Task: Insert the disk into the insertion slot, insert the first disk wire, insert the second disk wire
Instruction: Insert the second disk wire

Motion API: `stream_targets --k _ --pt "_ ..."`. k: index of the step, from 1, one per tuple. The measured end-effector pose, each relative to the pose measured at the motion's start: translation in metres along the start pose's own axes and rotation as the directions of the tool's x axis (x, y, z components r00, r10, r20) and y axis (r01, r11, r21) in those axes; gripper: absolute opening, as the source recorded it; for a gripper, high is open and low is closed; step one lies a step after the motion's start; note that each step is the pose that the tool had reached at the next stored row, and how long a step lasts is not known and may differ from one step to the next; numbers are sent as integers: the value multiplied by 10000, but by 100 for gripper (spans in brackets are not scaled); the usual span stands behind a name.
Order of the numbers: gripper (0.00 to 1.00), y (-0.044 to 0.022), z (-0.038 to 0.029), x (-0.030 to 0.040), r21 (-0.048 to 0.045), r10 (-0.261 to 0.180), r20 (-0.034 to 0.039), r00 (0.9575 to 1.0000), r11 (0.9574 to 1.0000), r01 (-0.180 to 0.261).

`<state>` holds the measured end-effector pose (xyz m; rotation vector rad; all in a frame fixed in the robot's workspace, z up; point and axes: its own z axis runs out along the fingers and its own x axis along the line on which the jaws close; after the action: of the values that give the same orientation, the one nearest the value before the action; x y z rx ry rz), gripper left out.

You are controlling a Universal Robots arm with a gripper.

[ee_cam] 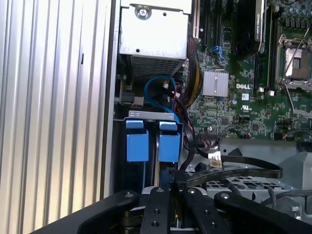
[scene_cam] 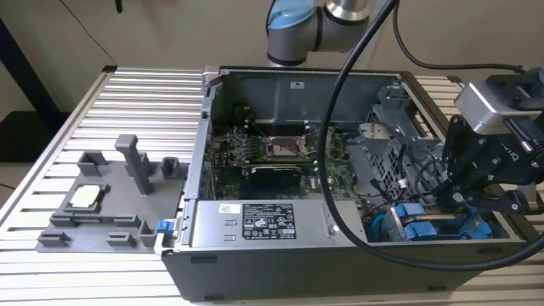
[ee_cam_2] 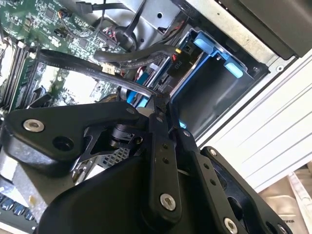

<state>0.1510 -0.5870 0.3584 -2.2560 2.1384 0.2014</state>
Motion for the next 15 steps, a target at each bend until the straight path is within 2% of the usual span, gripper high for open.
stream_targets --k 3,5,7,10,15 --pt "16 -4 17 2 0 -1 8 10000 10000 1" --pt "16 -8 27 4 2 -4 43 10000 10000 4" --pt "16 -10 40 5 7 -10 139 9999 10000 10" --pt "16 -13 53 6 18 -24 319 9995 10000 24" --pt "16 -18 85 10 37 -28 326 9995 10000 27"
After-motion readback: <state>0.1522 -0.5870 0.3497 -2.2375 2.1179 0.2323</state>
